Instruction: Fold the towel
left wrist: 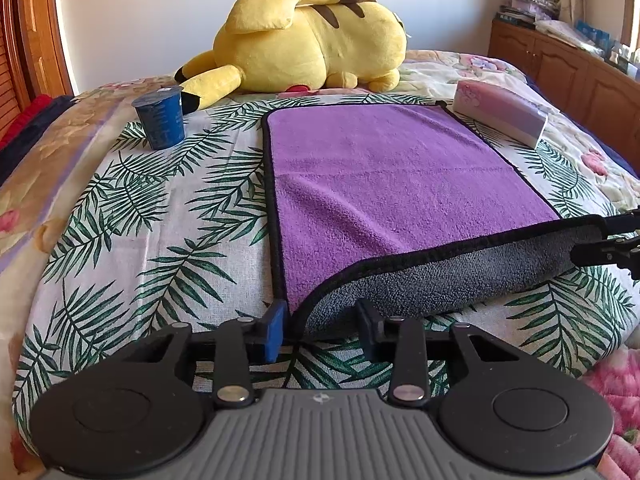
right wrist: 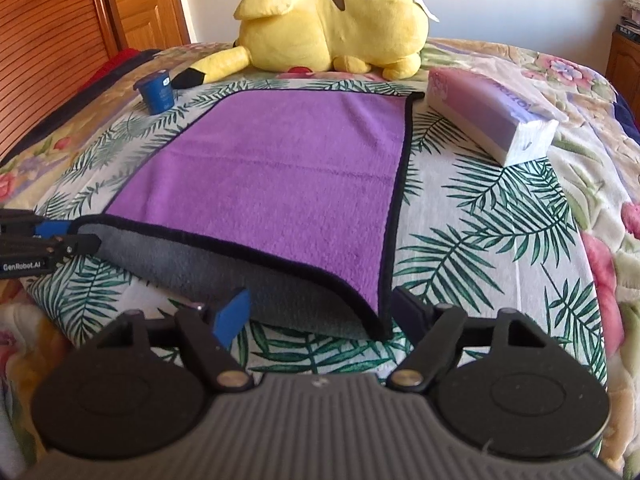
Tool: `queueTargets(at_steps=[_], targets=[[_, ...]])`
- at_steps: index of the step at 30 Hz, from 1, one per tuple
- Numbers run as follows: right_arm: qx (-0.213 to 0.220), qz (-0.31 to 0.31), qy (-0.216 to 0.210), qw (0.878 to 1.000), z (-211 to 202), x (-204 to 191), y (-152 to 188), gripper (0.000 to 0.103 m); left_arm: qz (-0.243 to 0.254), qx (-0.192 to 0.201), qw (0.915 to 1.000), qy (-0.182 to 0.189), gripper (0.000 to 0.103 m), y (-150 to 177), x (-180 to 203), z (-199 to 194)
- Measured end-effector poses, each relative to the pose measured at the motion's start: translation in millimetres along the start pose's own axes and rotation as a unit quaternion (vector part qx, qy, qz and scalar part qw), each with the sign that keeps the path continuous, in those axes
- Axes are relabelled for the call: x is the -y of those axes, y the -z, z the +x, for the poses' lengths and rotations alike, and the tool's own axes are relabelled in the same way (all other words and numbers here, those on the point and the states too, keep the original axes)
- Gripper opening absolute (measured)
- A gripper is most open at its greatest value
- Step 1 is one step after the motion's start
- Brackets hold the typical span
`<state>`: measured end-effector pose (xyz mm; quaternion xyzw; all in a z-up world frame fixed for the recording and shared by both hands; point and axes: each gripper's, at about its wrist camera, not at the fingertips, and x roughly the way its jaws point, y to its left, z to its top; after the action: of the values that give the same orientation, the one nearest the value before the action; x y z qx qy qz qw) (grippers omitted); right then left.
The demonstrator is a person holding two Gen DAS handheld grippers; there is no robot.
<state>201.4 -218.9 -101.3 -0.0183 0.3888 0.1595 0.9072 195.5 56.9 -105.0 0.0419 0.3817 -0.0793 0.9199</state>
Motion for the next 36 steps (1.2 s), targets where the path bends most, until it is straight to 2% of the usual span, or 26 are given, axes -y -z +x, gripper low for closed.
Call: queueTargets(at_steps=[2, 4, 9, 18, 20, 22, 27, 29, 36], targets=[[-0.006, 0.001, -0.005, 1.0, 1, 1, -1, 0.074, 0.0, 0.001, 1.0, 0.001, 0.013, 0, 0, 0], [-0.01, 0.0, -0.007, 1.0, 0, 2, 0, 0.066, 0.001, 0.002, 1.0, 0.001, 0.009, 0, 0, -1], [-0.02, -0.011, -0.007, 1.0, 1, 2, -1, 0.054, 0.003, 0.006, 1.0, 0.001, 0.002, 0, 0, -2], [-0.038, -0.02, -0.005, 0.999, 6, 5, 1, 0.042, 0.006, 0.002, 1.0, 0.0, 0.0, 0, 0, -2], [-0.039, -0.021, -0.004, 0.999, 6, 5, 1, 0.037, 0.006, 0.002, 1.0, 0.0, 0.0, 0, 0, -2], [-0.037, -0.021, -0.003, 0.999, 6, 6, 2, 0.027, 0.007, 0.004, 1.0, 0.003, 0.0, 0, 0, -2], [-0.028, -0.006, -0.001, 1.0, 5, 10, 1, 0.019, 0.013, 0.014, 0.9998, 0.0, 0.0, -2, 2, -6], [-0.02, -0.004, 0.004, 1.0, 3, 11, 0, 0.009, 0.011, 0.021, 0.9997, 0.001, 0.0, -4, 2, -9], [0.002, -0.002, 0.005, 1.0, 1, 13, -1, 0.005, 0.01, 0.043, 0.999, 0.005, 0.0, -9, 2, -19]])
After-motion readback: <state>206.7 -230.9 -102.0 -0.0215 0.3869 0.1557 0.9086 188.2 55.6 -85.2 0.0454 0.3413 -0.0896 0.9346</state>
